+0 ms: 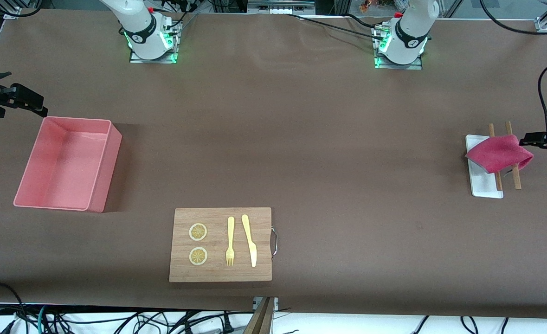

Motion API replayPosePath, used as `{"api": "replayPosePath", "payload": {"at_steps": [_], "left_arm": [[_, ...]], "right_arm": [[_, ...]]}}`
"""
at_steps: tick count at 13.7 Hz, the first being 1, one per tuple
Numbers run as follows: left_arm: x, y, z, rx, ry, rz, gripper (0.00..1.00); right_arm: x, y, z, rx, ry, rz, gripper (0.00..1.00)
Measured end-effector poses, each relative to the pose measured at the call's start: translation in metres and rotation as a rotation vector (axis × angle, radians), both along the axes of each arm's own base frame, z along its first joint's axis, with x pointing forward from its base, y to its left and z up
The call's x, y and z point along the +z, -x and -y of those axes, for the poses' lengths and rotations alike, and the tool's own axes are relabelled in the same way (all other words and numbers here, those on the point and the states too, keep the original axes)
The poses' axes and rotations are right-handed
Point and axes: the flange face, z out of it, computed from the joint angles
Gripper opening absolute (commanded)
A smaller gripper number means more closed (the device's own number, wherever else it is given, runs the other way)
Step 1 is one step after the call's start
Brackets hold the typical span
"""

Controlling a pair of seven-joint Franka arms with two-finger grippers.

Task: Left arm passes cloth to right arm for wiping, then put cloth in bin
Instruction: 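Reach the left gripper to the pink cloth and grasp it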

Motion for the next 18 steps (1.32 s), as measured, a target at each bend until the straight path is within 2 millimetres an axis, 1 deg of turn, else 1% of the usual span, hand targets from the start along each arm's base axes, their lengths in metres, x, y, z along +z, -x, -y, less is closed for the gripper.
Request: {"api": "replayPosePath", "payload": {"at_steps": [2, 5, 6, 13, 14, 15, 18], "left_arm": [[-0.023, -0.005, -0.011, -0.011, 0.011, -0.023, 1.0], [-0.051, -0.008, -0.011, -0.019, 0.024, -0.06, 1.0], [-0.056, -0.008, -0.011, -0.02, 0.027, -0.067, 1.0], [-0.06, -0.003, -0.009, -0.005, 0.058, -0.108, 1.0], [-0.061, -0.002, -0.008, -0.002, 0.065, -0.119, 0.97], [-0.063, 0.001, -0.008, 0.002, 0.073, -0.138, 0.9], [-0.064, 0.007, -0.006, 0.017, 0.1, -0.175, 0.6]], "right_arm": [[0.0, 0.0, 0.0, 0.0, 0.0, 0.0, 1.0], [0.0, 0.0, -0.001, 0.002, 0.0, 0.0, 1.0], [0.0, 0.0, -0.002, 0.003, 0.0, 0.0, 1.0], [0.0, 0.0, -0.007, 0.012, 0.0, 0.001, 1.0], [0.0, 0.0, -0.007, 0.012, 0.0, 0.001, 1.0], [0.0, 0.0, -0.007, 0.012, 0.0, 0.001, 1.0], [0.0, 0.0, -0.007, 0.013, 0.0, 0.001, 1.0]]}}
